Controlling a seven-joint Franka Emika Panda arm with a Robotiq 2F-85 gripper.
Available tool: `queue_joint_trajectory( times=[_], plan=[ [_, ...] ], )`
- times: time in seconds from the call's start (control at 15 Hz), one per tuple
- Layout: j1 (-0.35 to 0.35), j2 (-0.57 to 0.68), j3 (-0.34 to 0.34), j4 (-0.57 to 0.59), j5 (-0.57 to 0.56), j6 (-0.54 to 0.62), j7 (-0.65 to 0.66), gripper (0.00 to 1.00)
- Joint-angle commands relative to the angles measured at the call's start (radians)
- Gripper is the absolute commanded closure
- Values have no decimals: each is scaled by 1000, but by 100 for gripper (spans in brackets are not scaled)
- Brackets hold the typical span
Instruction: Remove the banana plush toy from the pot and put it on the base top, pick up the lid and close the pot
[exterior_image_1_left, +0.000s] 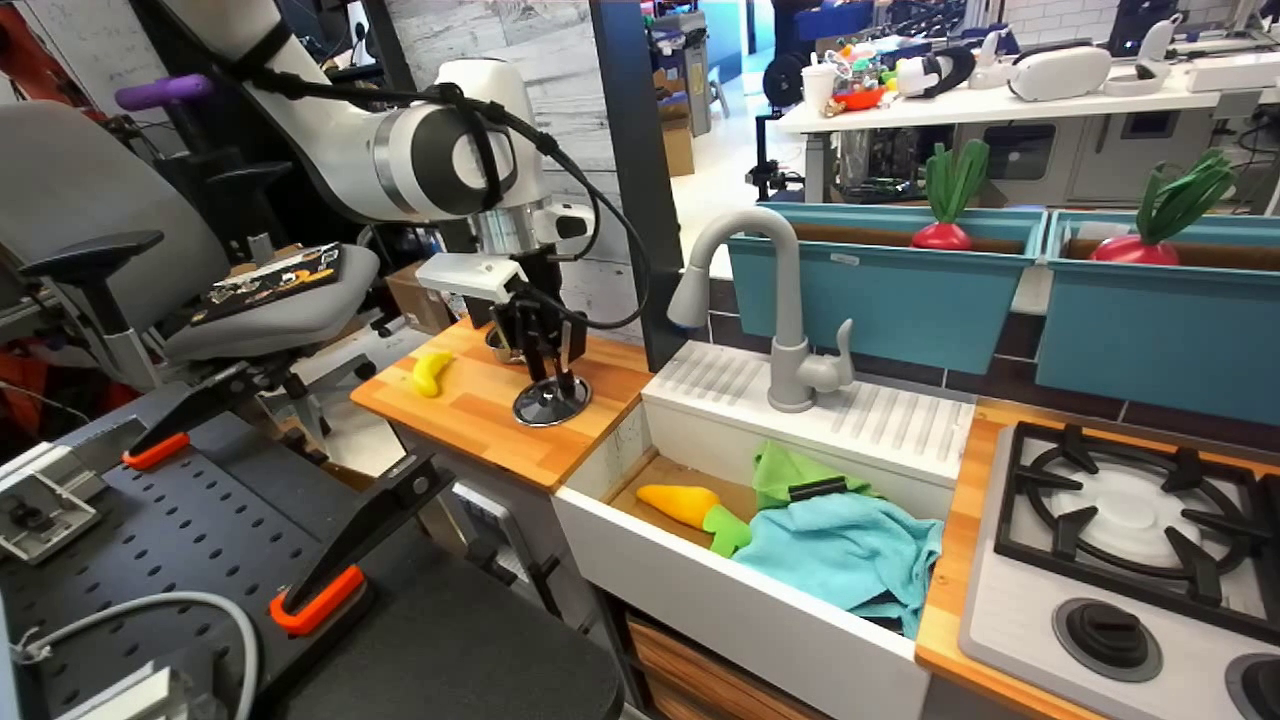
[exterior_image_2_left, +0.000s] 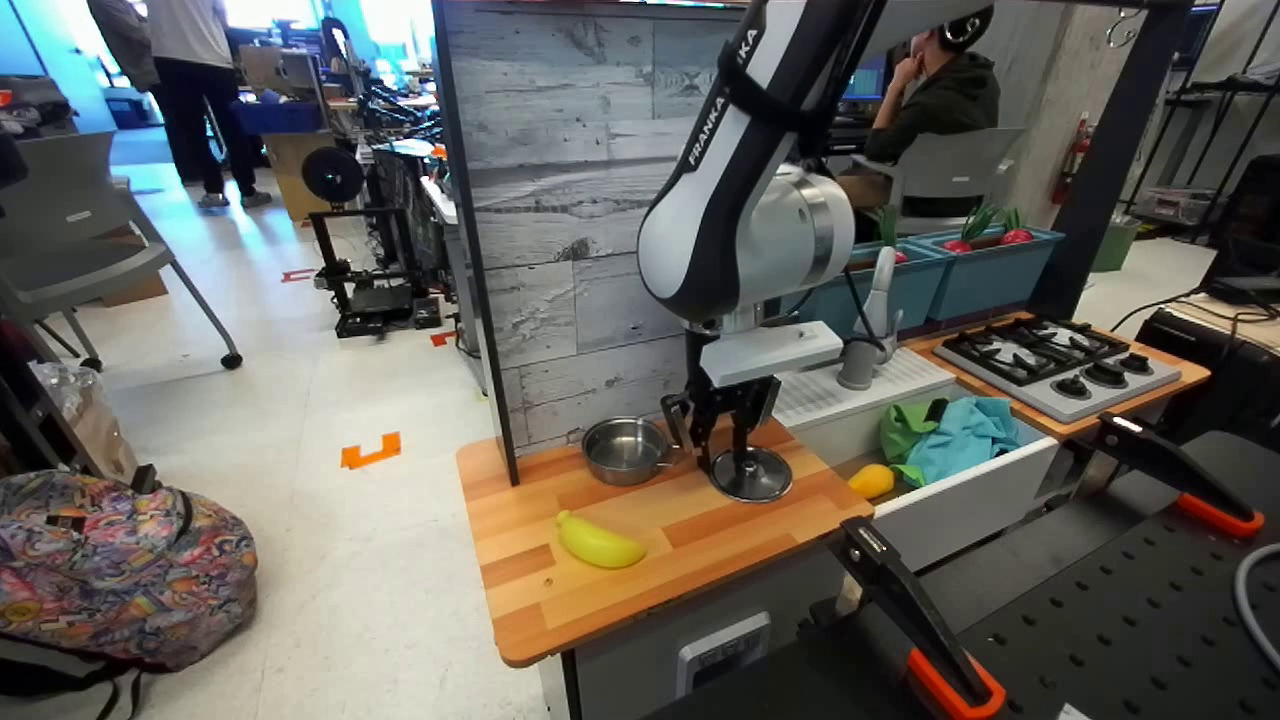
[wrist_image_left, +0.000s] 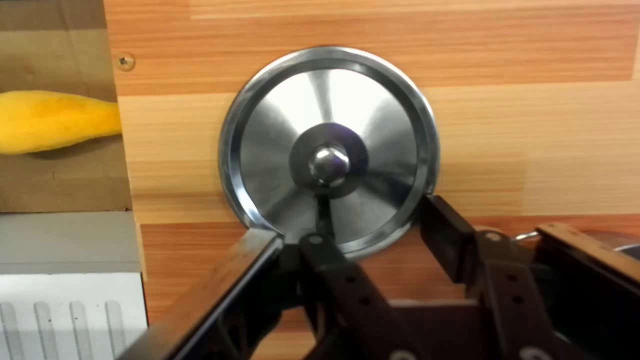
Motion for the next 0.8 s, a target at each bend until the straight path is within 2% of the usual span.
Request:
queue_joint_trajectory(
  times=[0.0,0.07,0.33,0.73],
  plan=[
    [-14,15,15,30,11,-20,-22,29],
    [-13,6,16,17,10,-9,-23,29],
    [-8,-33,15,-52,6,48,-22,2],
    [-2,-61,15,-162,5,180,-24,0]
  ],
)
